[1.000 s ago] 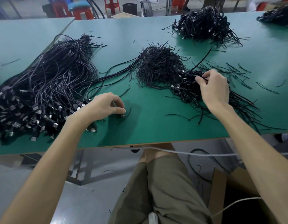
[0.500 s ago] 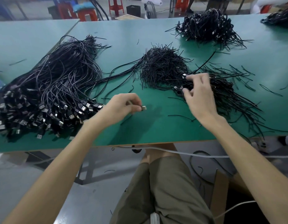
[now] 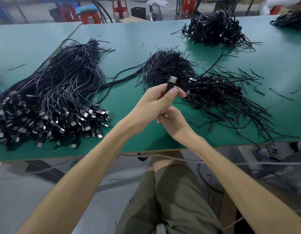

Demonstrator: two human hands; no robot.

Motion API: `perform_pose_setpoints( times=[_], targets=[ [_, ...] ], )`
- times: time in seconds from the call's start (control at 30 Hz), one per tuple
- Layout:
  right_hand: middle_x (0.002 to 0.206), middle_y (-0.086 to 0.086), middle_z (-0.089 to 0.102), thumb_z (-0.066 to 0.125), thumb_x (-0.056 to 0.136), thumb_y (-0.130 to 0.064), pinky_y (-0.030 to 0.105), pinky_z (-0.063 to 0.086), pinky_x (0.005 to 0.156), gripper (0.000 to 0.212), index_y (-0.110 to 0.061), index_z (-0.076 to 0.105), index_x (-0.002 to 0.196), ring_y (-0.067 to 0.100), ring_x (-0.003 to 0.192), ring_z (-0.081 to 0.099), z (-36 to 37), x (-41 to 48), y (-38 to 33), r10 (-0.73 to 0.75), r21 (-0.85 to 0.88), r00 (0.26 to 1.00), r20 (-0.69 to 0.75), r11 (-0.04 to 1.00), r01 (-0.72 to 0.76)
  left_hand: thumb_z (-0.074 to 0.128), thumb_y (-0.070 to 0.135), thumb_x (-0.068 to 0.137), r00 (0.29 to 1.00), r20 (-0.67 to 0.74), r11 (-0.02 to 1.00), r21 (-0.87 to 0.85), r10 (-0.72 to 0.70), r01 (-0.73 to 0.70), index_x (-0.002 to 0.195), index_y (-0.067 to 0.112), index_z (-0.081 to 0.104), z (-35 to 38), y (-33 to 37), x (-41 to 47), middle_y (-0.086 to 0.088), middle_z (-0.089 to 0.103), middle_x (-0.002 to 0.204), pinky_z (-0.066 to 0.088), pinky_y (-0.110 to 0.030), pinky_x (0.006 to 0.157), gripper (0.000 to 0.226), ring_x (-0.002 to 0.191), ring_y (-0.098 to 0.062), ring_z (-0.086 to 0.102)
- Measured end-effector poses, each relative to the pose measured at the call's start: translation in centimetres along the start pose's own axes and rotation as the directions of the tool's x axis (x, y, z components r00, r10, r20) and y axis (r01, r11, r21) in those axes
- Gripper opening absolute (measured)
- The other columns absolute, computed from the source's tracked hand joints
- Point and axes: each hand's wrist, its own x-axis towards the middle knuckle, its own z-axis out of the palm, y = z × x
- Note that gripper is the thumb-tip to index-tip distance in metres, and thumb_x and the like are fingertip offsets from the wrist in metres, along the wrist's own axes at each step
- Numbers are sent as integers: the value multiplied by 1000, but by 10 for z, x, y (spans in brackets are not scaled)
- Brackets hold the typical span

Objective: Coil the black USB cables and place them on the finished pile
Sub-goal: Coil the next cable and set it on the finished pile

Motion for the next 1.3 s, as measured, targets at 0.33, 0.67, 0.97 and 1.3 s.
perform_pose_setpoints(
  times=[0.33,0.67,0.97,1.3],
  targets=[
    [83,-7,66,54,103,-30,45,39,98,32,-11,69,82,23,96,60,-37,-12,16,-279,-558,960,32,792,249,38,19,107,977,213,935,-347,-1,77,77,12,43,-37,10,-10,3,33,58,20,-31,57,32,53,-14,25],
    [64,-3,57,64,98,-39,35,40,87,40,-10,62,71,21,75,52,-54,-10,2,-462,-739,883,-86,623,254,52,20,106,934,181,635,770,-309,61,102,12,70,-35,-9,-9,-1,75,89,53,-37,84,20,83,-21,70],
    [59,-11,47,45,109,-25,23,32,55,37,-14,58,76,8,52,38,-36,-21,-28,-242,-60,942,-231,970,235,48,20,104,993,103,999,12,-49,48,125,11,65,-25,-19,-12,-1,70,120,48,-26,104,29,116,-11,63],
    [63,-23,54,48,108,-26,26,34,67,34,-4,59,84,6,60,44,-31,-20,-6,-179,-435,982,65,880,189,31,27,113,987,-23,580,-811,-162,76,92,18,58,-35,-1,-8,11,48,68,33,-22,64,35,56,-7,40]
  ],
)
